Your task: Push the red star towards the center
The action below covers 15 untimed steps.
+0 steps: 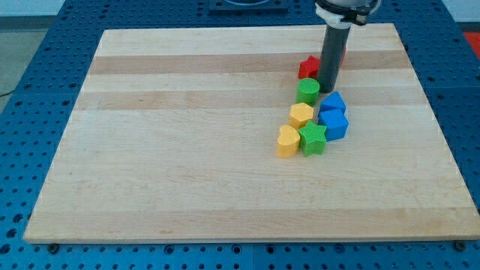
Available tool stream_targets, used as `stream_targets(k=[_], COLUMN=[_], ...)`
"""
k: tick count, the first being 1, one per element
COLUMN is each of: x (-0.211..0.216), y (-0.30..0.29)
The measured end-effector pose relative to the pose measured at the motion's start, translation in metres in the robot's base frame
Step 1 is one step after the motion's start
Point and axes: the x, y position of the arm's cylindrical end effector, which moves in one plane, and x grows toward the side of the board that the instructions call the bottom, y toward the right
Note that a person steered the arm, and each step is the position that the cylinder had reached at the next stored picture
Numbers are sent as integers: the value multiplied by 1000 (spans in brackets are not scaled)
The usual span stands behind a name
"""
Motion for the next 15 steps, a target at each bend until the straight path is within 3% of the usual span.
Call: stream_targets(k=[2, 5, 8, 15], x=[8, -60, -61, -2], y=[0, 49, -13, -57])
